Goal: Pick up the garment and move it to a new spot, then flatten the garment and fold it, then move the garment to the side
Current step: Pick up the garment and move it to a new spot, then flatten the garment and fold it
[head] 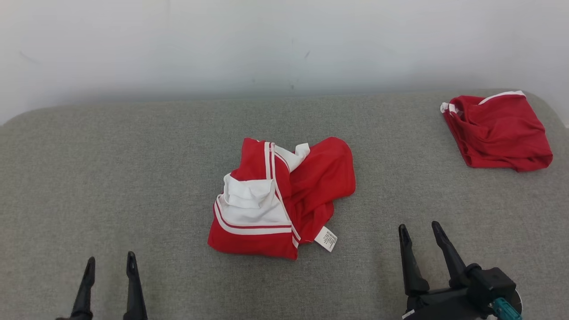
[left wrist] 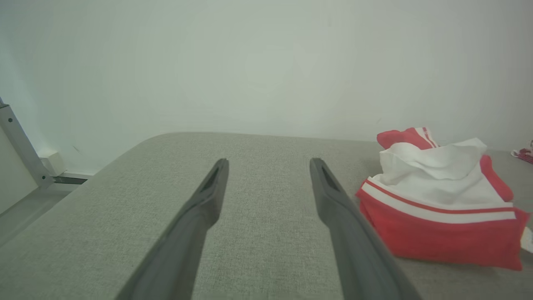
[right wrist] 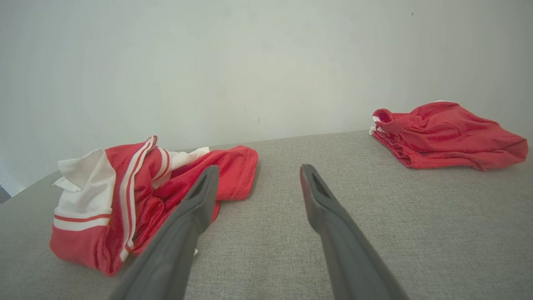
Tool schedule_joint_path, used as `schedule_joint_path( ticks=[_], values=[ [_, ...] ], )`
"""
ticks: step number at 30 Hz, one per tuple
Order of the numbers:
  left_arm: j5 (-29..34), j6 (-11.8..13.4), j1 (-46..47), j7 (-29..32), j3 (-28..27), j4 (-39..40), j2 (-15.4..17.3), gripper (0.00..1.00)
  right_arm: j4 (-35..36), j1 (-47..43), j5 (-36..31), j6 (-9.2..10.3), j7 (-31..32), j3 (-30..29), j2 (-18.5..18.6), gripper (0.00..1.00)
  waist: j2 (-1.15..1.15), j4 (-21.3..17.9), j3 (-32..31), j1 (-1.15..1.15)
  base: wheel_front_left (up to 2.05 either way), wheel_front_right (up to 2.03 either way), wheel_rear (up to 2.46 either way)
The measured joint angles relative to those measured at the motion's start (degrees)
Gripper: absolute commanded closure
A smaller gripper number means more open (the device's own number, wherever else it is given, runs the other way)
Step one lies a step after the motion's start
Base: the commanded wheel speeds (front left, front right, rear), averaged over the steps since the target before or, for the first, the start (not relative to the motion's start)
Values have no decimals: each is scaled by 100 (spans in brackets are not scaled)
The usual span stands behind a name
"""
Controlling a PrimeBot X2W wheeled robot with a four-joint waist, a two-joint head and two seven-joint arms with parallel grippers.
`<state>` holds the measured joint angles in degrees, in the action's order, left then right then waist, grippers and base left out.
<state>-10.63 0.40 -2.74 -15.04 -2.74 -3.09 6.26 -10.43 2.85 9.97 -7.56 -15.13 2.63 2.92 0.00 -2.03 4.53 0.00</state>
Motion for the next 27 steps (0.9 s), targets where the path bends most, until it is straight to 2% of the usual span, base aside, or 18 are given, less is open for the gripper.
schedule_joint_path(
  ticks=[5,11,27],
  values=[
    [211,-226,-88,0,-40,-176,-183,0,-25,-81,-49,0,0,69,0,0,0,35,-108,0,0,0,0],
    [334,-335,-158,0,-105,-309,-261,0,-69,-165,-91,0,0,90,1,0,0,51,-188,0,0,0,0],
    [447,-401,-167,-1,-164,-476,-324,0,-175,-193,-109,0,0,126,0,0,0,85,-227,0,0,0,0]
  ],
)
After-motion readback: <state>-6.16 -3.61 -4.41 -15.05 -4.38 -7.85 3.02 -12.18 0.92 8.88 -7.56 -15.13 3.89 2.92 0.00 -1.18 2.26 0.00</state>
